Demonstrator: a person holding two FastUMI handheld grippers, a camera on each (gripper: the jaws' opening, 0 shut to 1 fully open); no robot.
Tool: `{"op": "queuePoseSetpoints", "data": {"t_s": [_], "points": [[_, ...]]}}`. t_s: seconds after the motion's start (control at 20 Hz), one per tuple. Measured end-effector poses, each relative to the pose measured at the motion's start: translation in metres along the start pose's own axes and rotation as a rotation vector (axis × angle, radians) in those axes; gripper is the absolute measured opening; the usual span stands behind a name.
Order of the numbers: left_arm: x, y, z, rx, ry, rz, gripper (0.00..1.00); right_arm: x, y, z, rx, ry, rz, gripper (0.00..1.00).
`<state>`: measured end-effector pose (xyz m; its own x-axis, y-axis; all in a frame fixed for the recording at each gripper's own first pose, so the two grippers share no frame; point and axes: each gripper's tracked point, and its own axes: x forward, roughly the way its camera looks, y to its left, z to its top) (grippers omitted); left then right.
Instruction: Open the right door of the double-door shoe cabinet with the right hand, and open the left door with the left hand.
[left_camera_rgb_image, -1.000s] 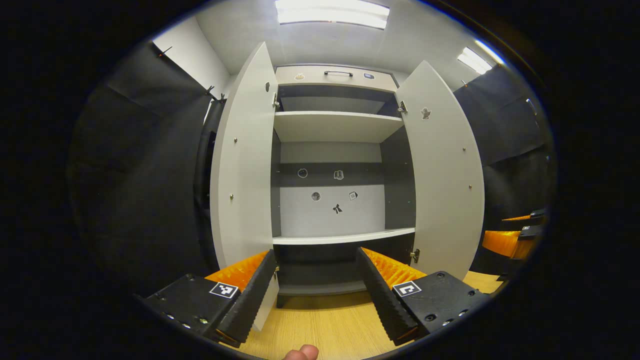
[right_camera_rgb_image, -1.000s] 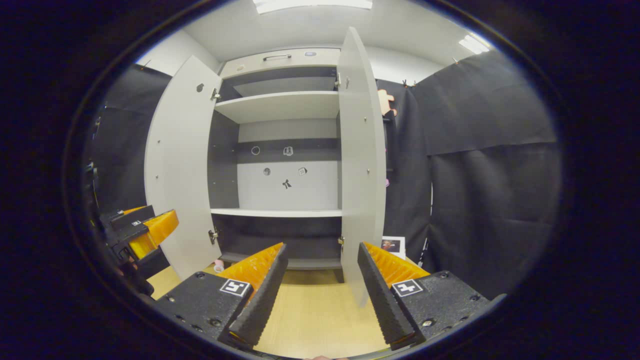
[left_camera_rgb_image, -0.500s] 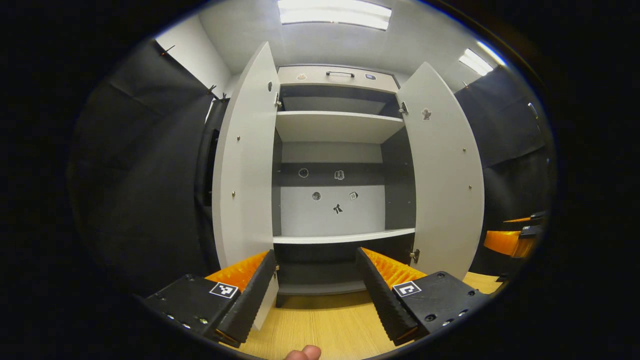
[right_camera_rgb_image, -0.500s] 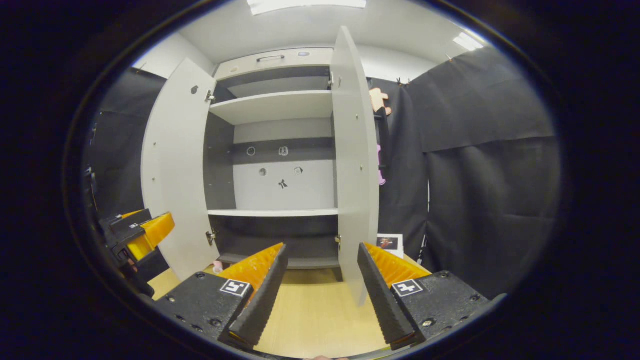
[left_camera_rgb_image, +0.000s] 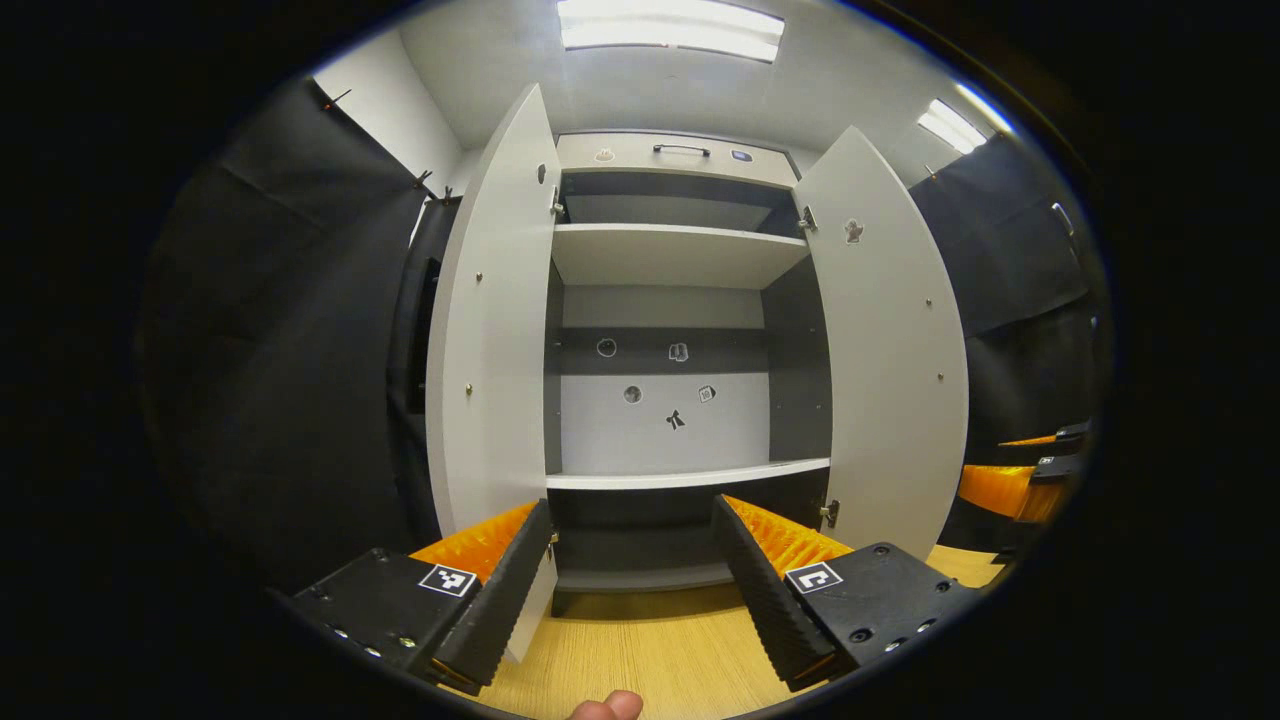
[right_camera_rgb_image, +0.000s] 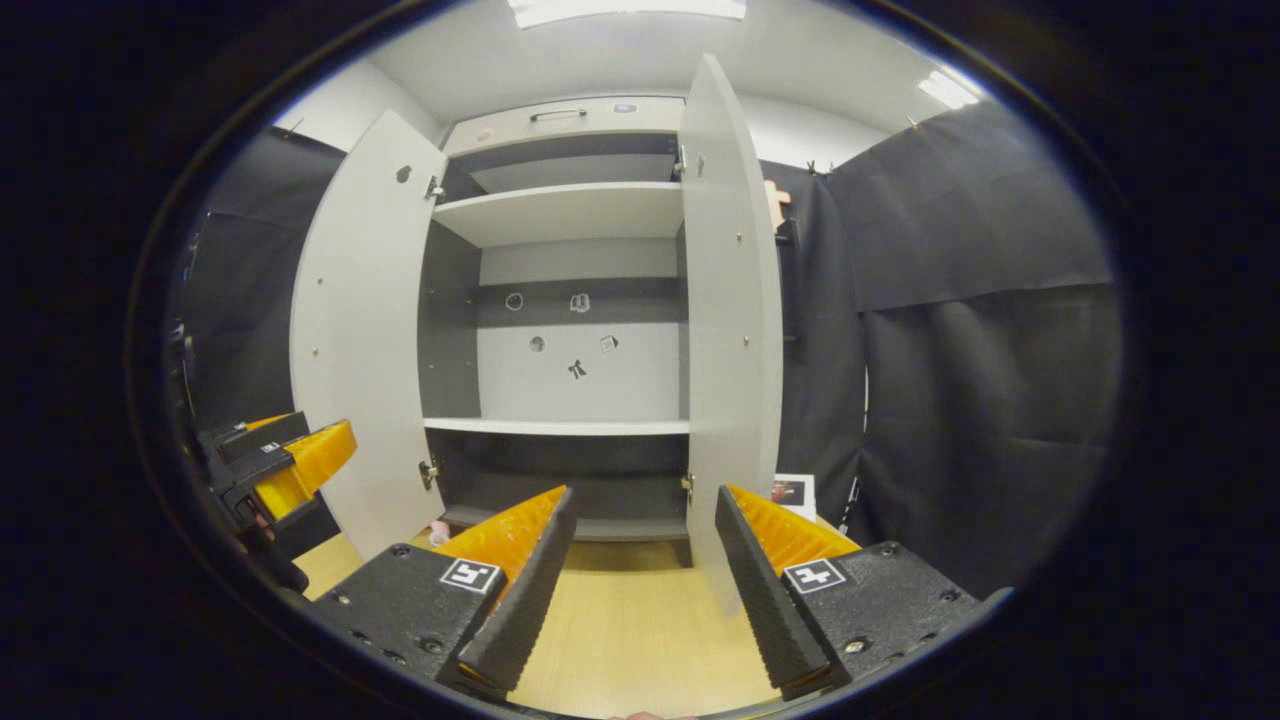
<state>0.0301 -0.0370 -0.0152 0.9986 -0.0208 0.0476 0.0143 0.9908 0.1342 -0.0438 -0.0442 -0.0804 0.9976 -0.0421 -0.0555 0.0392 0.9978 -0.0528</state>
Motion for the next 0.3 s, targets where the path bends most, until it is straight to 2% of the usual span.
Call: {"op": "queuePoseSetpoints", "data": {"t_s": [0.3], "points": [[0.0, 0.0026, 0.003, 0.0, -0.008, -0.001, 0.96, 0.0005, 0.0036, 0.0036, -0.007, -0.014, -0.002, 0.88]]}}
